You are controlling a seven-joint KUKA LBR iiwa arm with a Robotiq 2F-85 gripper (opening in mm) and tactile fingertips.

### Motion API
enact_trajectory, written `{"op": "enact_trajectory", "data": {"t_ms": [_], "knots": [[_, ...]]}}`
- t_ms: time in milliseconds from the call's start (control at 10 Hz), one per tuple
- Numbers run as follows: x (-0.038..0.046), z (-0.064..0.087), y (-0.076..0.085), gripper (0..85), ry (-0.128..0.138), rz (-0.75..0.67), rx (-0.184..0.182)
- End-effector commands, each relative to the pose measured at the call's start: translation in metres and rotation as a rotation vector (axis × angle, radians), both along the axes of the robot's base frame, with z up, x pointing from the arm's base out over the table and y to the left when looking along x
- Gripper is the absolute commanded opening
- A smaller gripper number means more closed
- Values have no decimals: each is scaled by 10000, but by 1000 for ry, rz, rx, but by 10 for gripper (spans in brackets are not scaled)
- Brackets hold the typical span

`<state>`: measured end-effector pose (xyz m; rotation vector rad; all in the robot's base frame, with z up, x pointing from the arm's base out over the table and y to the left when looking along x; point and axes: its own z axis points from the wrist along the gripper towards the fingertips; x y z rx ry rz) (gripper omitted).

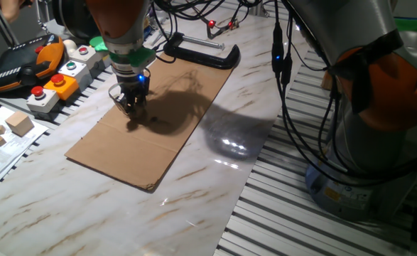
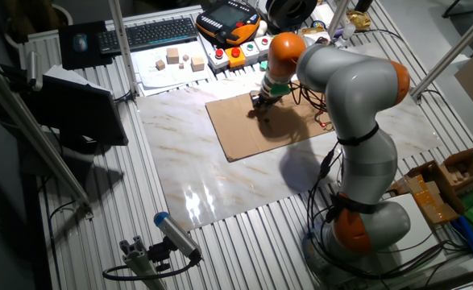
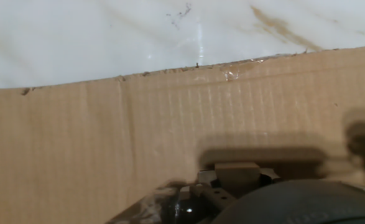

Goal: Hold a small block with the gripper and sweep it from left to right on the table

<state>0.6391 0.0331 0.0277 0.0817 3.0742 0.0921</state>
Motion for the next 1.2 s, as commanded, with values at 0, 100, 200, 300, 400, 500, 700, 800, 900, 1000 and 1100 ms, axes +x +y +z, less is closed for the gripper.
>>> {"op": "enact_trajectory", "data": {"t_ms": [0, 100, 200, 300, 400, 500, 700, 800, 900, 1000, 1100], "knots": [[7, 10, 10, 7, 0, -2, -1], [9, 18, 23, 7, 2, -2, -3], [11, 22, 30, 7, 2, -2, -4], [16, 26, 40, 7, 3, -3, -4], [16, 29, 52, 7, 3, -3, -4], [20, 32, 65, 7, 3, -3, -4], [30, 37, 90, 7, 5, -6, -7], [35, 42, 99, 7, 5, -6, -7], [39, 45, 111, 7, 7, -6, -7], [42, 43, 125, 7, 10, -7, -2], [40, 38, 134, 7, 8, -9, -2]]}}
